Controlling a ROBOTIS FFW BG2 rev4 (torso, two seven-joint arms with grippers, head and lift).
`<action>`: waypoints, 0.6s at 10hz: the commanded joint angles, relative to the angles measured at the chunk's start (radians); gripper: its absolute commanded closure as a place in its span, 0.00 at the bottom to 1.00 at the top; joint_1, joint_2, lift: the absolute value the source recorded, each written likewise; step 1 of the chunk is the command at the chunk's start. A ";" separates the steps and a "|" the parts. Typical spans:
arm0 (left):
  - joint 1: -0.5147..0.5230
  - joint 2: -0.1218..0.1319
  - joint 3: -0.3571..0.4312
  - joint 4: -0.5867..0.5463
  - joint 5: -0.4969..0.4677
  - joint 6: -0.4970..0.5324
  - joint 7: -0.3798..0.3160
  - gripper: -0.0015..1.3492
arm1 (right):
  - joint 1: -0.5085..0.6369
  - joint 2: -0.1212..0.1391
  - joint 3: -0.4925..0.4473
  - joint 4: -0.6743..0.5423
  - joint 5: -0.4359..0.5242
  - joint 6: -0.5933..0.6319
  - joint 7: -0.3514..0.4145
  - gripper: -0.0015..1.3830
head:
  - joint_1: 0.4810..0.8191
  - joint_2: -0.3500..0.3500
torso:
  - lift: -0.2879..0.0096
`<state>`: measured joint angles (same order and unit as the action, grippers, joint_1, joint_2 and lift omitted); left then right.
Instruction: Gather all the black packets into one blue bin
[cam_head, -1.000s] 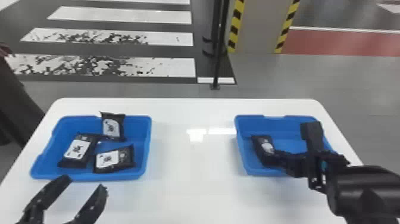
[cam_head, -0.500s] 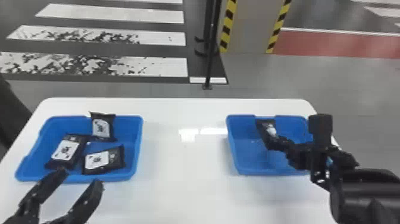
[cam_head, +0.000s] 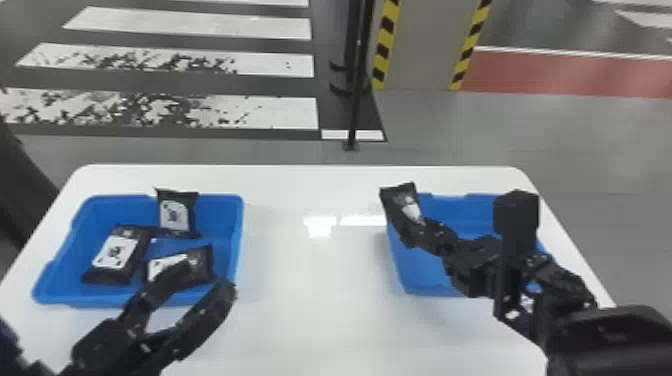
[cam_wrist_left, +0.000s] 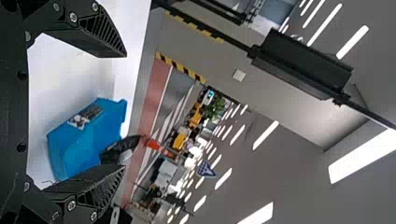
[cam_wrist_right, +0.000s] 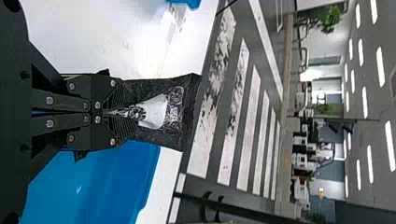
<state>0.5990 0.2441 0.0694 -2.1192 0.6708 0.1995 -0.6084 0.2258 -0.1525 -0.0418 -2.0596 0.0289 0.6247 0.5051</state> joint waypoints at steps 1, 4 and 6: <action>-0.081 0.011 -0.035 0.010 0.033 0.080 -0.010 0.15 | 0.022 -0.007 0.076 -0.055 -0.027 -0.009 0.004 0.92 | 0.63 0.41 | 0.60; -0.236 0.020 -0.135 0.091 0.089 0.115 -0.014 0.15 | 0.061 -0.028 0.165 -0.173 -0.047 -0.011 0.013 0.92 | 0.63 0.46 | 0.60; -0.309 0.012 -0.173 0.152 0.119 0.073 -0.001 0.15 | 0.083 -0.042 0.227 -0.227 -0.045 -0.011 0.026 0.92 | 0.63 0.50 | 0.60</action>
<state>0.3103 0.2588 -0.0942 -1.9840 0.7839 0.2839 -0.6098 0.3010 -0.1917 0.1687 -2.2707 -0.0159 0.6134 0.5306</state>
